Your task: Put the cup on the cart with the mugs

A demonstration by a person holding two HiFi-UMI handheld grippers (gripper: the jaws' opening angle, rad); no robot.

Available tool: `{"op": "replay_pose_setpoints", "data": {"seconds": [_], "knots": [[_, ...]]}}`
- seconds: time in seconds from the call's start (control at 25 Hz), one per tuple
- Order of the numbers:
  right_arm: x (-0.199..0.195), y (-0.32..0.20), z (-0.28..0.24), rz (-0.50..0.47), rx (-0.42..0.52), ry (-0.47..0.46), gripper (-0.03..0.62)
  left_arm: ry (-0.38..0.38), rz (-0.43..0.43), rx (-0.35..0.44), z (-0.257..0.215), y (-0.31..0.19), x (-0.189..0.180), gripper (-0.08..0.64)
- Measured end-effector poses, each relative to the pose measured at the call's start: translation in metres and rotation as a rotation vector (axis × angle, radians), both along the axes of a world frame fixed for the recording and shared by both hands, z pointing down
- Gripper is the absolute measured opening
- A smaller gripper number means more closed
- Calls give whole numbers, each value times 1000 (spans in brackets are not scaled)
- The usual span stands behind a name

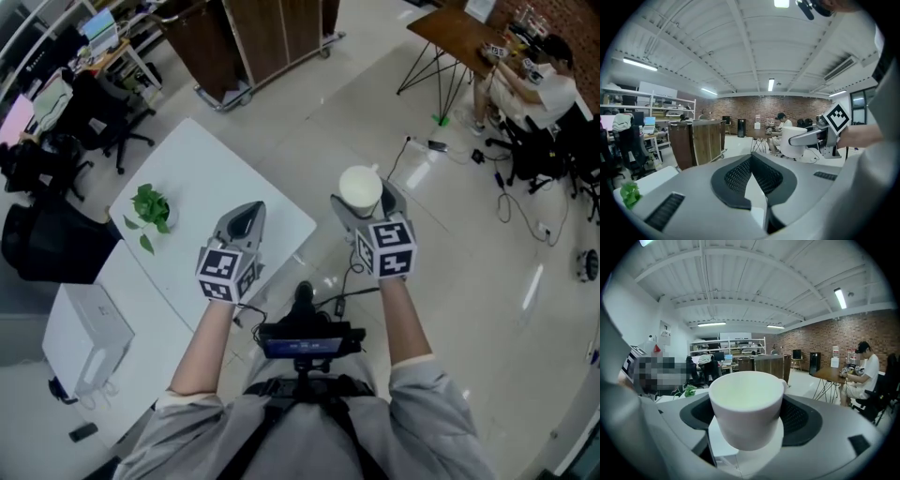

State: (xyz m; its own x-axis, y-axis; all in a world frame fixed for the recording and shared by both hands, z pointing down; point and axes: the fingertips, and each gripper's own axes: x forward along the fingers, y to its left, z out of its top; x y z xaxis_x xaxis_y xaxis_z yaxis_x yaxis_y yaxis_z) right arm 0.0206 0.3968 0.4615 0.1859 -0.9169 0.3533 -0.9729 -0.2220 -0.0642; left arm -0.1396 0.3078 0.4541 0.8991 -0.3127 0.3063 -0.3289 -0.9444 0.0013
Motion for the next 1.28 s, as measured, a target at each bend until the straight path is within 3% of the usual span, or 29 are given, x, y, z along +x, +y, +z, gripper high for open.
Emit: {"op": "replay_pose_setpoints", "data": {"seconds": [0.36, 0.76, 1.0, 1.28], "knots": [[66, -3, -2, 158, -23, -3, 428, 29, 167, -16, -6, -22, 91, 0], [110, -11, -4, 231, -16, -11, 428, 22, 281, -37, 5, -31, 155, 0], [165, -19, 3, 220, -15, -21, 428, 16, 275, -35, 7, -37, 211, 0], [251, -57, 13, 121, -11, -38, 428, -1, 175, -34, 15, -72, 287, 0]]}}
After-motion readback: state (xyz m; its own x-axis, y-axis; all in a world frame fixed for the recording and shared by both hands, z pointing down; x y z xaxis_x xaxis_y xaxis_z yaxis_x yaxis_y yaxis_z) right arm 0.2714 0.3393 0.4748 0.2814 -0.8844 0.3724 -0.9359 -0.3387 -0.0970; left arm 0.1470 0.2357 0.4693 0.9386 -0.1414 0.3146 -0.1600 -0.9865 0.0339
